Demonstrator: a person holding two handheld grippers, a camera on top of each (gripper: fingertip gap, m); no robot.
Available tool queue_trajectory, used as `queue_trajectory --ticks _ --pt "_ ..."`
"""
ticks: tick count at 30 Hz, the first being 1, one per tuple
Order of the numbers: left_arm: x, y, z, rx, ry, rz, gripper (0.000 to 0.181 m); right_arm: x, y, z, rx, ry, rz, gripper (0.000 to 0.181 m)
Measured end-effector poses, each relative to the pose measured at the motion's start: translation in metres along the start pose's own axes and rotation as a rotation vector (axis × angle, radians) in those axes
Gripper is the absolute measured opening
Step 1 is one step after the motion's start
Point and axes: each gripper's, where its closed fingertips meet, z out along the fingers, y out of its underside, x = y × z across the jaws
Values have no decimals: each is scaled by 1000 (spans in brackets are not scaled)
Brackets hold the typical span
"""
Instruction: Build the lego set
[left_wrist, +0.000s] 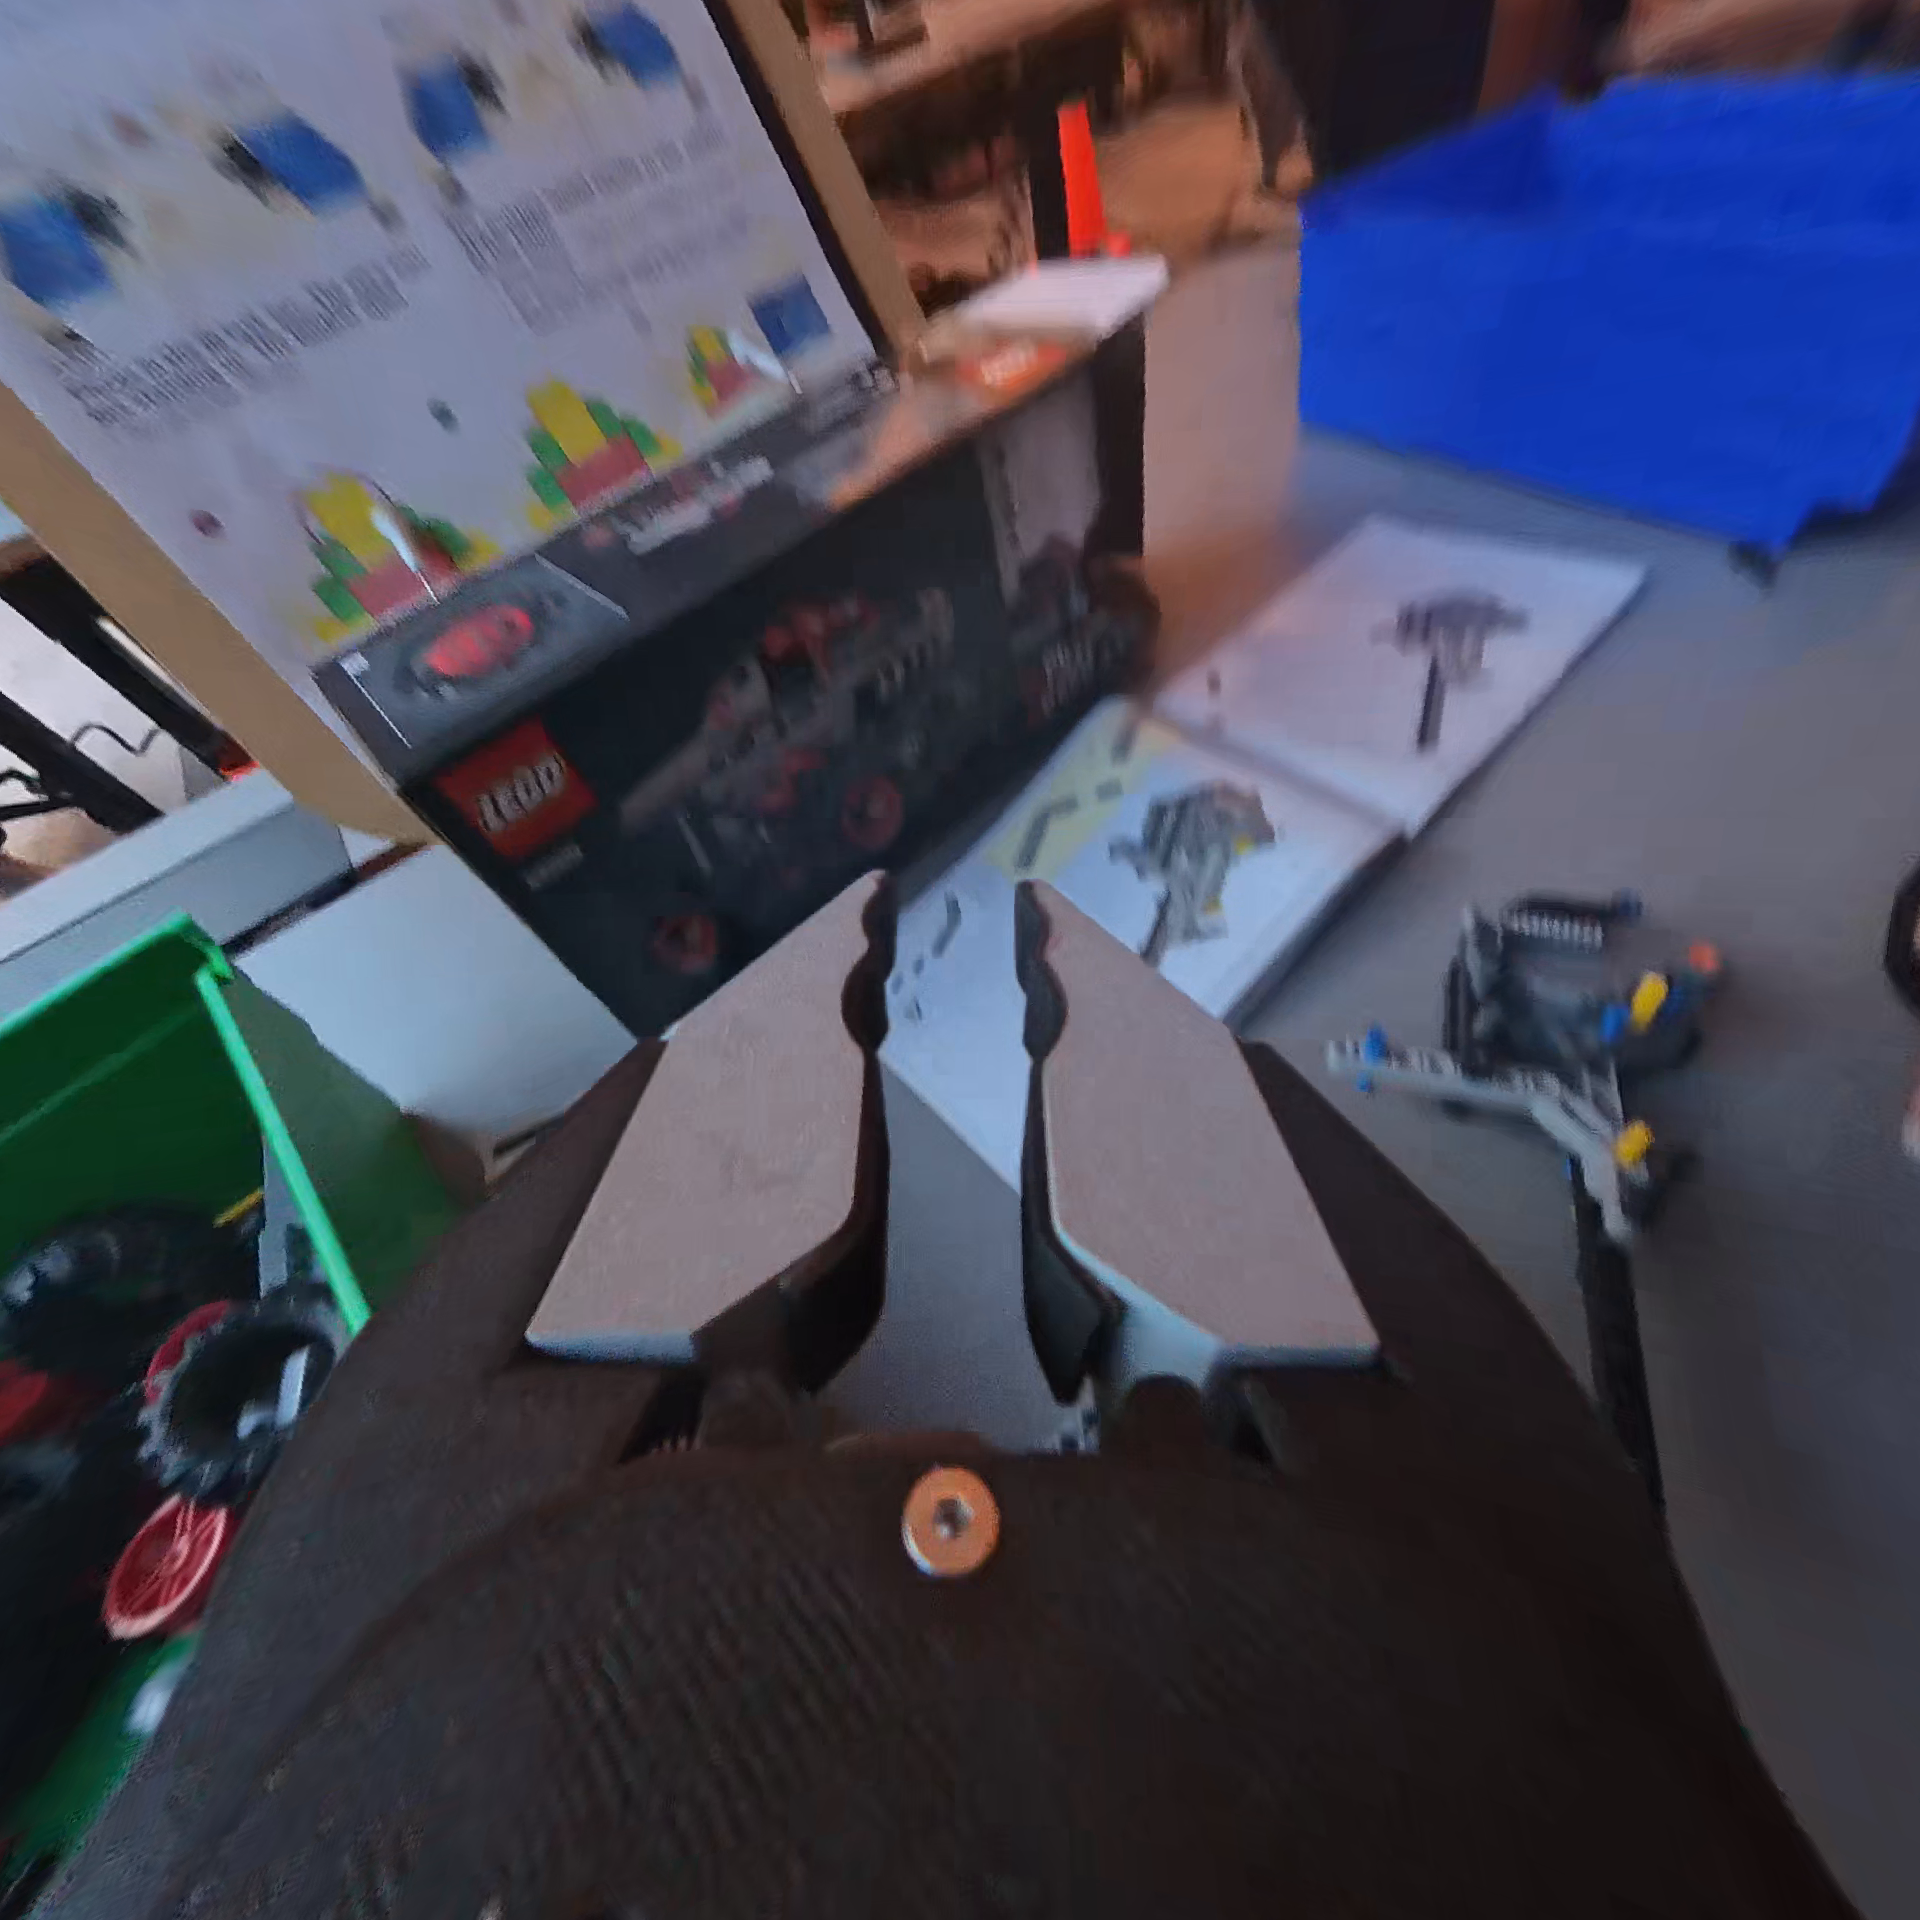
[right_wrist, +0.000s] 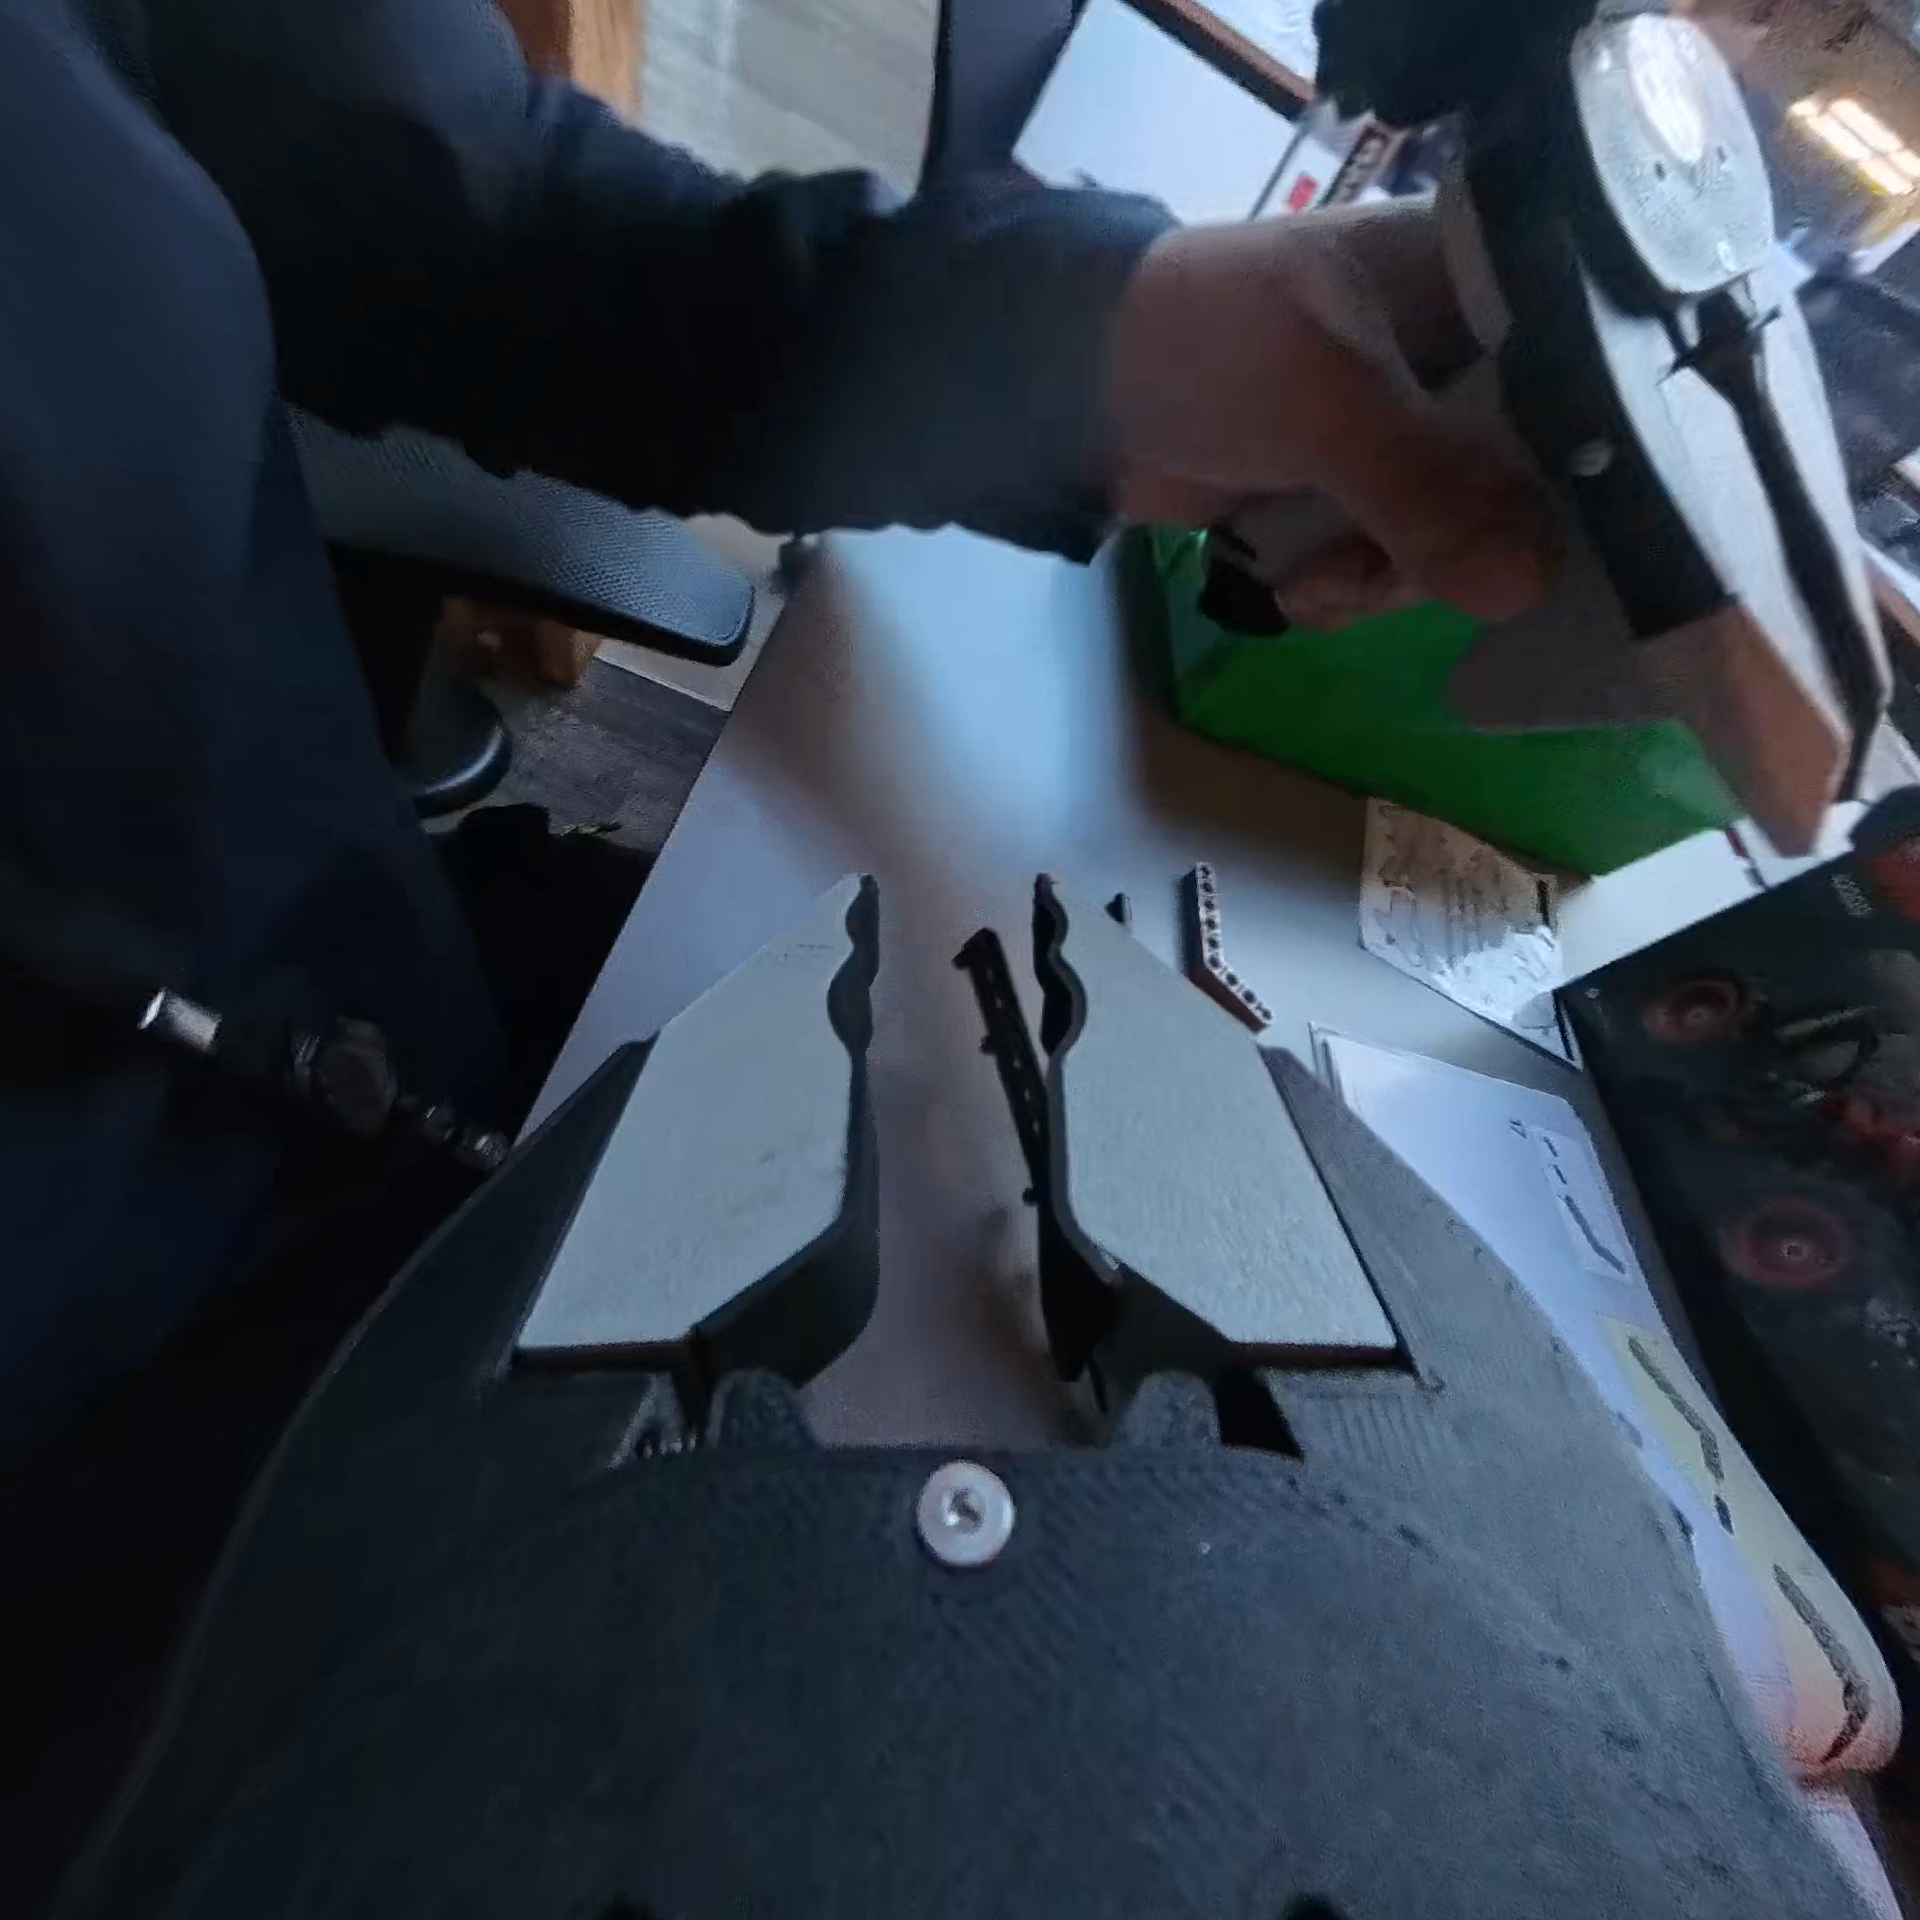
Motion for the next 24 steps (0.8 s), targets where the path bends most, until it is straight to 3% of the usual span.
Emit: queue_trajectory --ticks 4,6,8,11,14,24 --pt "-18 -17 19 105 -35 -27 19 19 6 20 -55 109 48 29" --pt "-23 -15 29 107 -41 -22 17 21 12 30 -105 135 40 27" --pt "-24 -6 34 102 -30 -11 0 17 21 38 -166 133 22 24" --pt "-21 -2 30 80 -29 25 0 19 42 41 -297 157 -32 24" --pt "-15 -4 29 105 -63 44 0 17 52 39 -350 149 -60 20" --pt "-6 9 35 61 44 -55 6 27 91 0 -508 129 -174 12"
